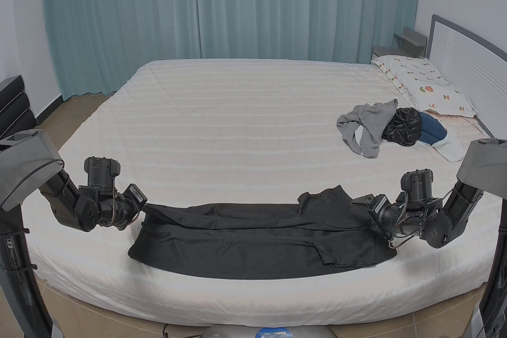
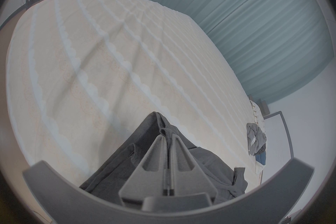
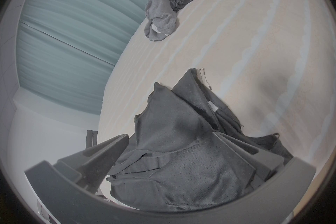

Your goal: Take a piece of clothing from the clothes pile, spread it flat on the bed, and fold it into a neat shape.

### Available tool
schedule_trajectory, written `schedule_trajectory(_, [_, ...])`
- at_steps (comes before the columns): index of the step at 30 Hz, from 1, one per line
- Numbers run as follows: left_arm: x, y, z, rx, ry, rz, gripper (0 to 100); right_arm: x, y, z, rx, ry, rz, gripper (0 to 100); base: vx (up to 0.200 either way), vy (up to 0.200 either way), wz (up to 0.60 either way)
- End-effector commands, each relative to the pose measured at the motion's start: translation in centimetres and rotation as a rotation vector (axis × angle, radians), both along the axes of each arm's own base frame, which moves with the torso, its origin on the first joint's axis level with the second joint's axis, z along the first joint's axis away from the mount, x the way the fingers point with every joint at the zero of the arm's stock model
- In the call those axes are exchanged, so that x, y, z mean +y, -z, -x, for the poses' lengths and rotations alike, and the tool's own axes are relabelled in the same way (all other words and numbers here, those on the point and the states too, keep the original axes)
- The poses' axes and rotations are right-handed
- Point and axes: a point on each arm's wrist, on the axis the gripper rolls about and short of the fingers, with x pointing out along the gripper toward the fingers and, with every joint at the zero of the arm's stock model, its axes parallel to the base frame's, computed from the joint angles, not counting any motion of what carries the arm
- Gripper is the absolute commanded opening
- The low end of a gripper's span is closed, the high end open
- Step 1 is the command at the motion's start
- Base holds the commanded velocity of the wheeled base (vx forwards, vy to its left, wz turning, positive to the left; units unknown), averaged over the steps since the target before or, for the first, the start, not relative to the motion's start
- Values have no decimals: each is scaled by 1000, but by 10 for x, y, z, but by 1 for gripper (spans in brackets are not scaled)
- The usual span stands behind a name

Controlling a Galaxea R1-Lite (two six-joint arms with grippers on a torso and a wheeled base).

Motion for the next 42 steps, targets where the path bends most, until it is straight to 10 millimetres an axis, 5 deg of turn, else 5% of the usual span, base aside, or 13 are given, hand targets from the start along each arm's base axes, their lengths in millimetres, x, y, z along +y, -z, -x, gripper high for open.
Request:
schedule_trajectory(1, [0, -1, 1, -2, 1, 1, 0, -2, -3, -1, -4, 19, 11, 100, 0, 0, 0])
schedule_trajectory(21, [0, -4, 0, -13, -2, 0, 0, -4, 15, -10, 40, 47, 35, 100, 0, 0, 0])
schedule_trajectory(22, [0, -4, 0, -13, -1, 1, 0, -3, 16, -12, 38, 47, 36, 0, 0, 0, 0])
schedule_trajectory(33, [2, -7, -1, -23, -21, -19, 0, -2, 11, -14, 55, 43, 45, 0, 0, 0, 0])
schedule_trajectory(42, [4, -27, -28, -133, -29, -42, 0, -18, -34, -46, -104, 104, 13, 0, 0, 0, 0])
